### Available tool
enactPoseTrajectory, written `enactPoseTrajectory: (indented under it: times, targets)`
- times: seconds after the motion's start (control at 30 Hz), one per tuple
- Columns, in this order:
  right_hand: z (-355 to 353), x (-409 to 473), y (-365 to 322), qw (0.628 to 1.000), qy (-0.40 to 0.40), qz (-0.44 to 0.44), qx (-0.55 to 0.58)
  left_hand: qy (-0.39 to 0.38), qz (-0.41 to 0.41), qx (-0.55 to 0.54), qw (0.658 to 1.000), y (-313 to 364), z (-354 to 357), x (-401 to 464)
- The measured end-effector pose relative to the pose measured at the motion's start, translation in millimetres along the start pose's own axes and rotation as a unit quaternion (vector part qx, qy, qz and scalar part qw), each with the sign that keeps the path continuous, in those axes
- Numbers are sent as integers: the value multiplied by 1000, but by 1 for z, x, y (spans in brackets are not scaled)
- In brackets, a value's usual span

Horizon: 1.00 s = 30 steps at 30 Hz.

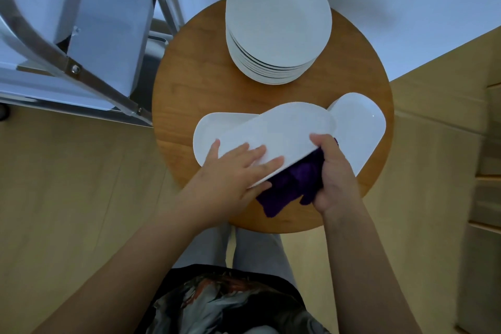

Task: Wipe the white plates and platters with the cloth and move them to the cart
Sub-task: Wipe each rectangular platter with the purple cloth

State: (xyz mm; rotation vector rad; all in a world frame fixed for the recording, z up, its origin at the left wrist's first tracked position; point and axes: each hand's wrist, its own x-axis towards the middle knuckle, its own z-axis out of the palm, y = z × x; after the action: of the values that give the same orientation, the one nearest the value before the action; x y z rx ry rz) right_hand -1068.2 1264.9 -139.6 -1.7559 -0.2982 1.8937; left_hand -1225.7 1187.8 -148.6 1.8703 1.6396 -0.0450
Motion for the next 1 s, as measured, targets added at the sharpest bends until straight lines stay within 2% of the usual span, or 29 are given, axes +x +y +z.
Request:
enactPoseTrajectory:
  times: [0.07, 0.1, 0.17, 0.2, 0.23, 0.27, 0.3, 0.33, 0.37, 0.4, 0.47, 0.53, 0.6, 0.67, 0.73, 0.83, 0.93, 1.0]
  targets:
    - [-3, 2, 9, 1000, 21, 5, 0, 42, -14, 49, 998, -8, 4, -1]
    - [-4, 2, 13, 1000, 24, 3, 8, 85, -25, 39, 995, -13, 6, -2]
    - [-4, 3, 20, 999, 21, -6, 27, 173, -69, -49, 981, -18, 7, -5]
    - [-4, 2, 23, 999, 16, -12, 38, 205, -114, -143, 962, -18, 7, -5]
    - [-4, 2, 26, 999, 11, -16, 47, 221, -170, -288, 916, -18, 6, -4]
    - [-4, 2, 29, 999, 5, -18, 50, 223, -222, -468, 826, -19, 4, -2]
    - [-4, 2, 32, 999, -5, -18, 50, 219, -246, -633, 701, -20, 5, 0]
    - [-5, 2, 33, 999, -18, -18, 44, 200, -249, -743, 588, -23, 8, 3]
    - [-6, 2, 33, 999, -35, -21, 33, 182, -239, -800, 519, -25, 10, 4]
    - [-7, 2, 33, 998, -50, -24, 15, 178, -229, -822, 490, -26, 11, 5]
    - [-8, 4, 29, 997, -45, -42, -38, 193, -227, -821, 487, -29, 11, 7]
    - [-13, 8, 29, 988, 48, -104, -105, 216, -242, -799, 507, -32, 11, 11]
    - [-15, 8, 28, 957, 164, -207, -120, 237, -264, -779, 517, -34, 8, 13]
    - [-9, 6, 28, 919, 197, -305, -152, 251, -268, -760, 537, -34, 10, 15]
    - [5, 10, 31, 884, 157, -346, -274, 247, -252, -746, 565, -30, 12, 15]
    - [32, 26, 43, 824, 108, -334, -444, 235, -227, -724, 607, -23, 16, 18]
    - [54, 29, 54, 813, 59, -344, -466, 218, -197, -709, 640, -26, 15, 20]
    - [62, 24, 64, 778, -22, -378, -502, 218, -184, -712, 642, -33, 16, 19]
